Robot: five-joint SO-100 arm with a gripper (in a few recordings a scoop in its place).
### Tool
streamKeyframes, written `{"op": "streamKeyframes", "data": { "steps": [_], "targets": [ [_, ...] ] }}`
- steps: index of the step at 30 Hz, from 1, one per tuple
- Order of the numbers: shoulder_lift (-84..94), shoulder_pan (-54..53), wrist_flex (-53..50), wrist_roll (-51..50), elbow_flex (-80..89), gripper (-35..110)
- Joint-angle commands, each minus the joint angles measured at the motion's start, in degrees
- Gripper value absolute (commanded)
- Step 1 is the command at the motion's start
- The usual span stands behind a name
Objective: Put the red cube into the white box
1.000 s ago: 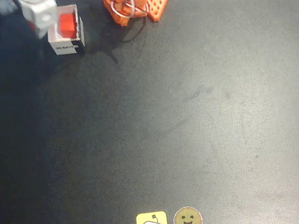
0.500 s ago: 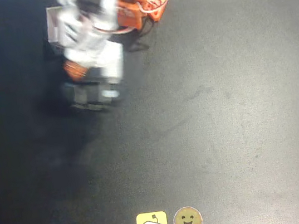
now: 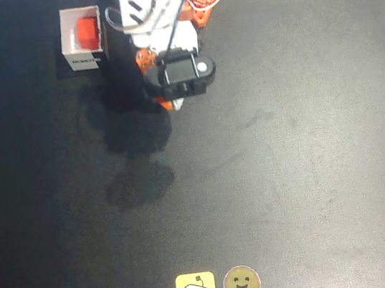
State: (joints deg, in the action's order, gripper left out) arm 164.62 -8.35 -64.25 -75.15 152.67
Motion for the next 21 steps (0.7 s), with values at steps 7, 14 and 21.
{"op": "streamKeyframes", "data": {
  "steps": [7,14,21],
  "targets": [
    [18.46,2.20,1.49,-5.45,14.77,0],
    [18.46,1.93,-11.07,-11.25,16.61,0],
    [18.46,2.29,-12.39,-11.69,16.61,0]
  ]
}}
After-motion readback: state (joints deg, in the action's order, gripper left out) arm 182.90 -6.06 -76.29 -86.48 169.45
